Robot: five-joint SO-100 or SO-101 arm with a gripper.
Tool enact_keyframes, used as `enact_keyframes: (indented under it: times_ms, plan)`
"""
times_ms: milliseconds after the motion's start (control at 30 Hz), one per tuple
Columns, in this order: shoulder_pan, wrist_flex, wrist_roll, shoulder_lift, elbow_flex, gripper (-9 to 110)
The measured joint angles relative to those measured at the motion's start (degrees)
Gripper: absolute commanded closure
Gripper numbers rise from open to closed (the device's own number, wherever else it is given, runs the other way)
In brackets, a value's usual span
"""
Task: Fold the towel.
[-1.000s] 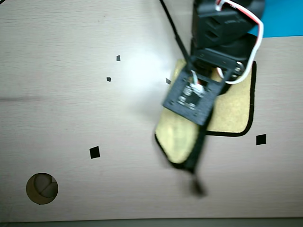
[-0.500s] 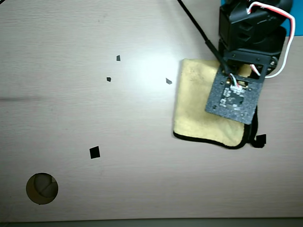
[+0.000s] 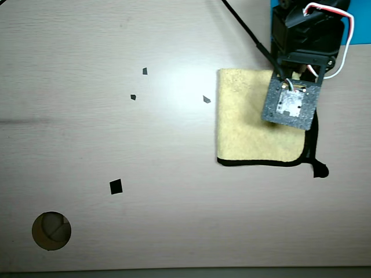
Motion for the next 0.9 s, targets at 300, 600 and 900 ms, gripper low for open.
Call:
enact_keyframes:
  times_ms: [300,600,900]
  plan:
    - [-2.1,4.0,4.5,-4.1,-3.3,93]
    - [-0.4,10.2,4.7,-6.9,-9.7,88]
    - [-3.5,20.5,8.3,-6.9,-22.1,88]
